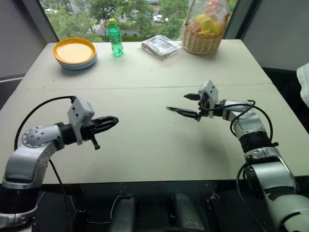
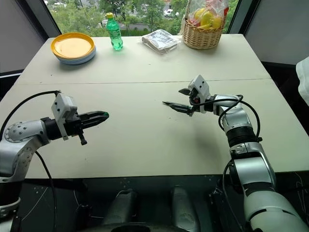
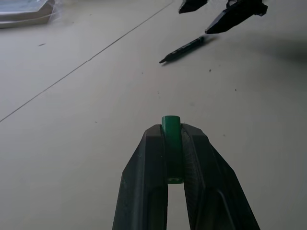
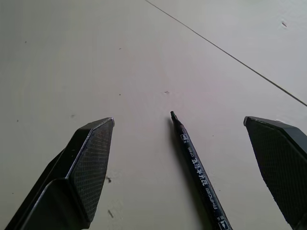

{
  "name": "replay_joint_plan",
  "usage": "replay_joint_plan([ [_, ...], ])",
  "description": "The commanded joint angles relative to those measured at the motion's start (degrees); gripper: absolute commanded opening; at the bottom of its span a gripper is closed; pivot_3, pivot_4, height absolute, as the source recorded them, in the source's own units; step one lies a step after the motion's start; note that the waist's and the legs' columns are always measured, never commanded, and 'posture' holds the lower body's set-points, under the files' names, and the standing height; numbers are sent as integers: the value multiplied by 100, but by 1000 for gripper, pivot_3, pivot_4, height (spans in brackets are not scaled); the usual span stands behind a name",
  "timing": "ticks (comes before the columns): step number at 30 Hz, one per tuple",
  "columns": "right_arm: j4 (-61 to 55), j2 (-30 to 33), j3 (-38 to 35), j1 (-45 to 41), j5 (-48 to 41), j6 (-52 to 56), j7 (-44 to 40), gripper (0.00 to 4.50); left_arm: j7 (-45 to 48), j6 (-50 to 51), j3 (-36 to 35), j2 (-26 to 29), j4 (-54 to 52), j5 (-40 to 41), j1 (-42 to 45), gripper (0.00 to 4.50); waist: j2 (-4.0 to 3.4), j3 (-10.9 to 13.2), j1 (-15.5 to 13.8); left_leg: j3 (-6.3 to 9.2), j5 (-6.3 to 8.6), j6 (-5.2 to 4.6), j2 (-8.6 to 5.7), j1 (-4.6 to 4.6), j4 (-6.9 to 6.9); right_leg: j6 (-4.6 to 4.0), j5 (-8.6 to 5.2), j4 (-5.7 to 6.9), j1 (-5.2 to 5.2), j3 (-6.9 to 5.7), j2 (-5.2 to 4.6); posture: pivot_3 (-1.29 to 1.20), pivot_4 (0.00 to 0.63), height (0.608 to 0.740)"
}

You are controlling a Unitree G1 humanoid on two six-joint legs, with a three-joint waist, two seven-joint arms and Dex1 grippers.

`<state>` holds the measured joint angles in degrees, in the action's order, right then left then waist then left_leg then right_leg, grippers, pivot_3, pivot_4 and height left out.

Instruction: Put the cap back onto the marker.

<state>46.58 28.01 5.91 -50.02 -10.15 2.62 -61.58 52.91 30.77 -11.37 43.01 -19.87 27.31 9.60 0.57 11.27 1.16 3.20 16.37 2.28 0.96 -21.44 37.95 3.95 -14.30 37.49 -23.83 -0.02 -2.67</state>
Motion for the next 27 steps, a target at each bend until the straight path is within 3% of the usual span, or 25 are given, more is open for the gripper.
replay_joint_plan([
  [1,910,-73,9,-413,307,-665,-104,4500,-98,80,-278,144,-348,166,-121,16,0,0,-10,0,0,0,0,-2,-1,0,0,-2,0,0,0,0,150,740],
  [10,2321,-66,15,-916,969,-1315,-67,4500,-261,73,-482,269,-633,213,-440,16,-2,1,16,-4,0,0,-1,-3,-5,-1,0,-11,-1,2,-2,0,150,740],
  [26,2751,-148,-61,-1005,1397,-1225,-36,4500,-297,-65,-514,334,-650,228,-476,16,-2,1,18,-4,0,0,0,2,-8,-1,0,-11,3,3,-2,0,150,740],
  [27,2759,-144,-67,-1006,1411,-1212,-44,4240,-293,-67,-524,338,-656,235,-481,2,-2,1,18,-4,0,0,0,2,-8,-1,0,-11,3,3,-2,0,150,740],
])
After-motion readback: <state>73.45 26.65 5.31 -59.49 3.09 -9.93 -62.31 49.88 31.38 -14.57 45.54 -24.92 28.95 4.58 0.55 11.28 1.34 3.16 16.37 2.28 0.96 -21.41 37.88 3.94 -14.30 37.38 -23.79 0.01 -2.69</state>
